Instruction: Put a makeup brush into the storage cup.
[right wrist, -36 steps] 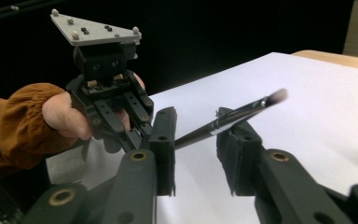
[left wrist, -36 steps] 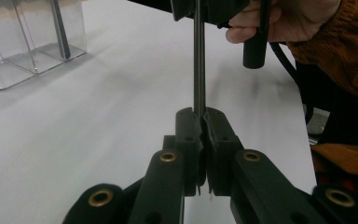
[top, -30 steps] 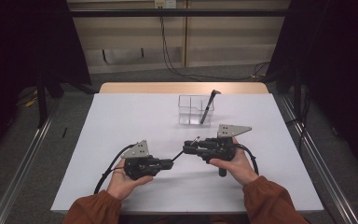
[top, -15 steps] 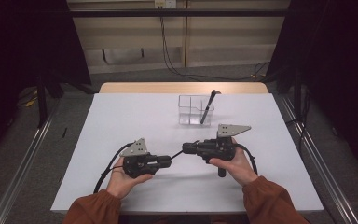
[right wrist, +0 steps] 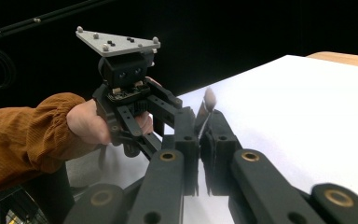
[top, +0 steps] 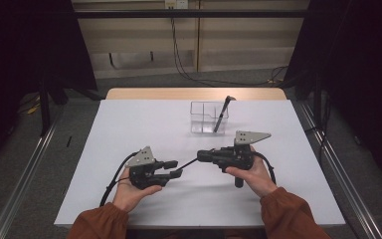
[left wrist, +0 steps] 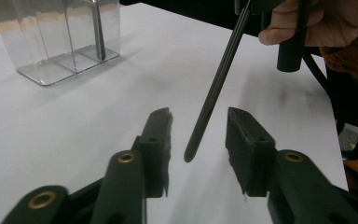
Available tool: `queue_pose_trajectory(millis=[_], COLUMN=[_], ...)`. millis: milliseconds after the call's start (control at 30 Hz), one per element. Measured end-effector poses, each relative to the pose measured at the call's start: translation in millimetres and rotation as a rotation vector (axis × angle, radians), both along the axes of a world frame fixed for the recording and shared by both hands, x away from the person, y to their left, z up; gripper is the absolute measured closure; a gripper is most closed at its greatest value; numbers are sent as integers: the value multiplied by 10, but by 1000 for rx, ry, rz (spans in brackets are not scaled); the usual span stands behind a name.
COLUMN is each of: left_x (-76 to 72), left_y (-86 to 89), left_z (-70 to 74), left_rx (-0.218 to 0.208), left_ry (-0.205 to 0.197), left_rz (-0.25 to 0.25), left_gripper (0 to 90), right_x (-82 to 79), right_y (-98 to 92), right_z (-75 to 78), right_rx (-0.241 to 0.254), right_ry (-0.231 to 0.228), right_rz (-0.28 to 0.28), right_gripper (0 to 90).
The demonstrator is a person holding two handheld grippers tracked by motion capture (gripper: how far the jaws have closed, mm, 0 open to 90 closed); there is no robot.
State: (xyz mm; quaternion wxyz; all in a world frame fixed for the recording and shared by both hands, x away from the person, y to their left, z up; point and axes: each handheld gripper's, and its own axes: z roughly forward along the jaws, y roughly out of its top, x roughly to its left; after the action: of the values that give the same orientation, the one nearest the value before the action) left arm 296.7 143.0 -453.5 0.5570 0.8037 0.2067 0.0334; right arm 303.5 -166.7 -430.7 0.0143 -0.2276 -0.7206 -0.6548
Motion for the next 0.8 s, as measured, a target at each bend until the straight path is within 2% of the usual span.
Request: queue_pose_trajectory(millis=[267, 333, 400, 533, 600, 733, 800], left_x=[-4, 7, 6, 14, 22, 31, 53], left_y=[28, 21, 8, 32, 62, 123, 138], left_z=[10, 15, 20, 20, 35, 78, 103], left_rx=[16, -13, -8, 25, 15, -1, -24], left_ry=[4, 30, 14, 22, 41, 35, 44], left_rz=[60, 77, 85, 105, 131, 154, 165], left_gripper=[346, 296, 248, 153, 112, 78, 64], right_x=[18, 22, 27, 31, 31, 39, 48], right_y=[-66, -80, -91, -115, -133, -174, -189], right_z=[11, 11, 9, 20, 29, 32, 22], right_rx=[-5, -11, -14, -20, -21, -31, -26], right_ry=[3, 7, 7, 1, 3, 8, 25], right_rz=[-19, -20, -23, -29, -34, -40, -42], right_gripper=[857, 857, 857, 856, 857, 856, 855])
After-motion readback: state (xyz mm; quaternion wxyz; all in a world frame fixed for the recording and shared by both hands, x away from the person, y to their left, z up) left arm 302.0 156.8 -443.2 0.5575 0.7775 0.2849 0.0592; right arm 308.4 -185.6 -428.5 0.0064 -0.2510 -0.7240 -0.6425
